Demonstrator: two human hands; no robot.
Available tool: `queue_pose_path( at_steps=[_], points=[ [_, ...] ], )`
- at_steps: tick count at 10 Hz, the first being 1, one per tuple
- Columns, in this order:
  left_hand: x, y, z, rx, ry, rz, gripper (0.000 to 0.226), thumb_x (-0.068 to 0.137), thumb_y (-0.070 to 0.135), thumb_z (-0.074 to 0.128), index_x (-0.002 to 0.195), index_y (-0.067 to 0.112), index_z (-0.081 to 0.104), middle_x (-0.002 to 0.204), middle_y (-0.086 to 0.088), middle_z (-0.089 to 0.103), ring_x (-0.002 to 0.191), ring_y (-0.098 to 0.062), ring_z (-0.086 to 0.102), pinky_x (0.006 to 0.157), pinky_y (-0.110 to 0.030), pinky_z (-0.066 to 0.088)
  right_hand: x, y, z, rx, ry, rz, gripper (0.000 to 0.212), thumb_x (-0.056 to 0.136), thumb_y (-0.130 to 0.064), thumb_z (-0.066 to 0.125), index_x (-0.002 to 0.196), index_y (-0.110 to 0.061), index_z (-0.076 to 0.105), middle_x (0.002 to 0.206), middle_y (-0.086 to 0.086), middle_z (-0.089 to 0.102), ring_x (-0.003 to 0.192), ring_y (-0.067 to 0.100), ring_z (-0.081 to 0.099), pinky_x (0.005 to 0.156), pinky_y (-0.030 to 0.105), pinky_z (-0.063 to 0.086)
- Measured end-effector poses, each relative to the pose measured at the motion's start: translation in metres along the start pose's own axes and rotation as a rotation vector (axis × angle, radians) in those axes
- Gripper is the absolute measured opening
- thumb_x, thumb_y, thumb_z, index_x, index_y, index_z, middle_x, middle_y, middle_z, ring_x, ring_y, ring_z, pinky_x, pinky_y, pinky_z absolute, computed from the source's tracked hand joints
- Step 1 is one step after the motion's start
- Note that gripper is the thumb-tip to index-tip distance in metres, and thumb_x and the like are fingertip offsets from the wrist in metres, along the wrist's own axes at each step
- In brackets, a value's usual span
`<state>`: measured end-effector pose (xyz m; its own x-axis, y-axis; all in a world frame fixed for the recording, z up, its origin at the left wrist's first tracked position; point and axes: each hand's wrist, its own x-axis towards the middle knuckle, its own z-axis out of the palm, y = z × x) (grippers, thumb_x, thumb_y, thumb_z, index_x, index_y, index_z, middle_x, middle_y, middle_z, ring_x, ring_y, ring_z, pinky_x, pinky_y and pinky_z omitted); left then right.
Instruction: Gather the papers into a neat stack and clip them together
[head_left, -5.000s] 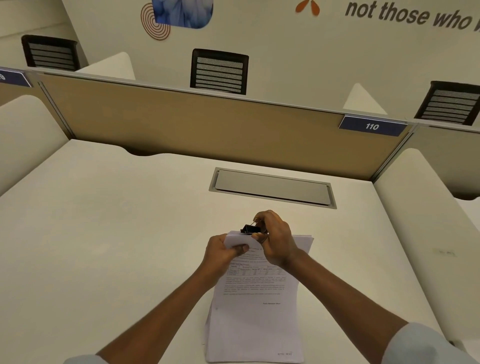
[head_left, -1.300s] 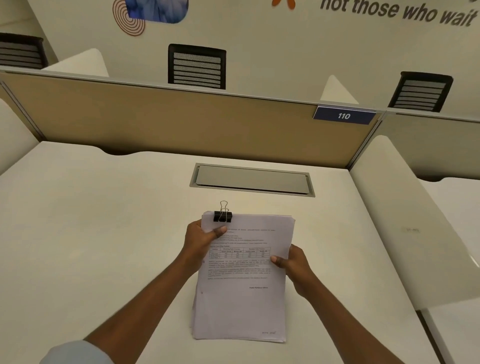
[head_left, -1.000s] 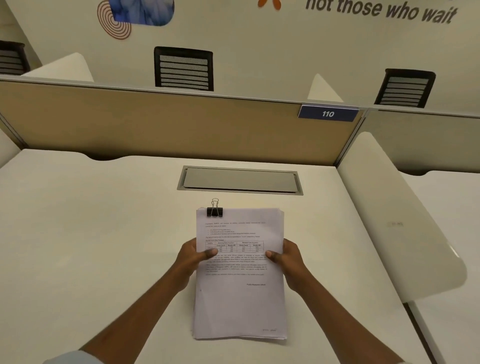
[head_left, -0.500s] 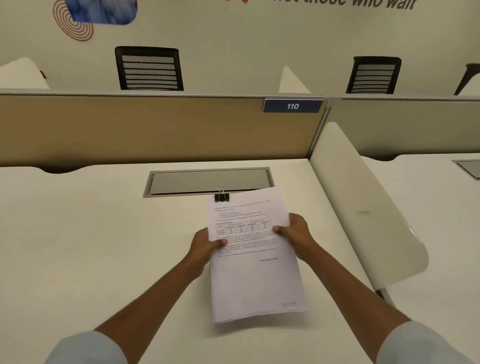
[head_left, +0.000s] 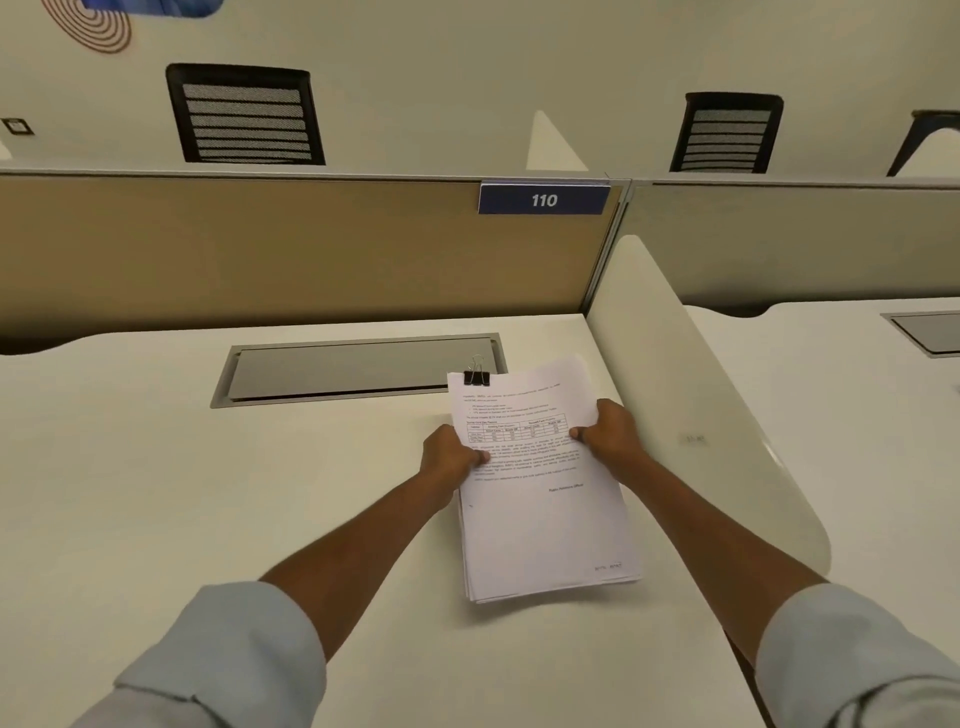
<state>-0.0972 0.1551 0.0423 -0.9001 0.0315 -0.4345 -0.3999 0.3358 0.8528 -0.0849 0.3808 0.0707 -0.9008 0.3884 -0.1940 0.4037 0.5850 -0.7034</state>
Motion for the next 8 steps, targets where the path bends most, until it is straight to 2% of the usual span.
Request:
queue_pose_path(
  at_steps=[1, 2, 3, 4, 5, 6, 7, 8],
  points=[
    [0.012, -0.004, 0.021, 0.034, 0.000, -0.050, 0.034, 0.071, 0.006, 0.080, 0.102, 0.005, 0.065, 0.106, -0.006, 0.070, 0.090, -0.024, 0.067, 0.081, -0.038, 0.058, 0.017, 0.016, 0.001, -0.069, 0.001, 0.016, 0.026, 0.074, -0.007, 0.073, 0.081, -0.006, 0.048, 0.090, 0.010, 0.055, 0.081, 0.026, 0.052, 0.066, 0.033, 0.043],
    [0.019, -0.008, 0.038, 0.089, -0.004, -0.061, 0.037, 0.070, 0.009, 0.081, 0.103, 0.005, 0.065, 0.103, -0.005, 0.069, 0.091, -0.025, 0.067, 0.081, -0.037, 0.058, 0.029, 0.031, 0.002, -0.101, -0.003, 0.027, 0.024, 0.072, -0.005, 0.073, 0.083, -0.002, 0.052, 0.089, 0.012, 0.057, 0.082, 0.029, 0.056, 0.073, 0.042, 0.052],
    [0.024, -0.012, 0.046, 0.129, -0.014, -0.075, 0.039, 0.069, 0.011, 0.082, 0.104, 0.006, 0.064, 0.107, -0.007, 0.070, 0.090, -0.024, 0.067, 0.078, -0.034, 0.058, 0.037, 0.044, 0.003, -0.119, -0.021, 0.063, 0.025, 0.072, -0.005, 0.074, 0.088, 0.001, 0.056, 0.092, 0.014, 0.060, 0.086, 0.032, 0.060, 0.075, 0.044, 0.054],
    [0.028, -0.017, 0.049, 0.223, -0.021, -0.100, 0.039, 0.070, 0.019, 0.082, 0.100, 0.008, 0.061, 0.102, -0.007, 0.069, 0.082, -0.022, 0.066, 0.067, -0.034, 0.059, 0.042, 0.053, 0.005, -0.160, -0.027, 0.083, 0.028, 0.072, -0.005, 0.074, 0.092, 0.004, 0.057, 0.097, 0.019, 0.063, 0.088, 0.034, 0.061, 0.075, 0.043, 0.055],
    [0.024, -0.015, 0.049, 0.470, 0.032, -0.032, 0.042, 0.071, 0.035, 0.079, 0.099, 0.012, 0.057, 0.100, -0.003, 0.068, 0.086, -0.024, 0.066, 0.073, -0.036, 0.057, 0.042, 0.057, 0.007, -0.192, -0.006, 0.060, 0.027, 0.073, -0.006, 0.071, 0.094, 0.004, 0.057, 0.098, 0.020, 0.064, 0.088, 0.035, 0.061, 0.074, 0.044, 0.054],
    [0.015, -0.013, 0.048, 0.758, 0.105, 0.112, 0.046, 0.075, 0.045, 0.072, 0.100, 0.011, 0.053, 0.099, -0.004, 0.068, 0.091, -0.026, 0.065, 0.071, -0.030, 0.047, 0.037, 0.053, 0.010, -0.272, 0.021, 0.043, 0.019, 0.076, -0.004, 0.058, 0.093, 0.000, 0.052, 0.096, 0.018, 0.063, 0.087, 0.035, 0.061, 0.072, 0.041, 0.053],
    [0.004, -0.012, 0.039, 0.976, 0.145, 0.260, 0.048, 0.078, 0.048, 0.069, 0.098, 0.009, 0.049, 0.091, -0.005, 0.069, 0.082, -0.027, 0.068, 0.061, -0.030, 0.041, 0.029, 0.044, 0.012, -0.381, 0.031, 0.040, 0.036, 0.077, -0.003, 0.052, 0.111, 0.002, 0.041, 0.105, 0.018, 0.059, 0.099, 0.039, 0.059, 0.077, 0.041, 0.050],
    [-0.001, -0.015, 0.029, 1.145, 0.176, 0.424, 0.048, 0.084, 0.053, 0.060, 0.101, 0.009, 0.048, 0.089, -0.005, 0.069, 0.075, -0.026, 0.068, 0.057, -0.030, 0.036, 0.020, 0.044, 0.020, -0.623, 0.098, -0.077, 0.055, 0.078, -0.018, 0.062, 0.121, 0.001, 0.034, 0.114, 0.020, 0.054, 0.105, 0.038, 0.053, 0.081, 0.044, 0.048]
  ],
)
